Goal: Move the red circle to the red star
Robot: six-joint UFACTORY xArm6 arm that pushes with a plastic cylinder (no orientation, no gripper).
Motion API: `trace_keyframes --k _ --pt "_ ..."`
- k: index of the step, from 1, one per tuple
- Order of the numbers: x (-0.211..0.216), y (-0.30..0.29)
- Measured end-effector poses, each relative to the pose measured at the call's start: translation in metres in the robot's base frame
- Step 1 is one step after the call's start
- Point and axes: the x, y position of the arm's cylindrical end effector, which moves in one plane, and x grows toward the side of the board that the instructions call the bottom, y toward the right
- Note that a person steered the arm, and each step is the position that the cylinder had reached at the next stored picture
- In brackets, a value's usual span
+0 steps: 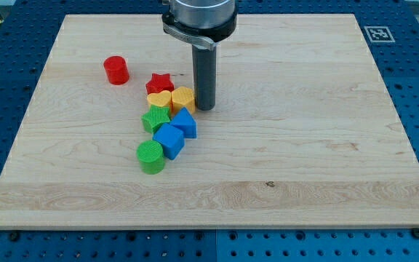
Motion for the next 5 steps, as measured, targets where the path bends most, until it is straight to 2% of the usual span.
trace_keyframes --k 2,3,5 --pt "-0.102 0.010" --pt "-0.116 -0.023" --pt "-0.090 -0.125"
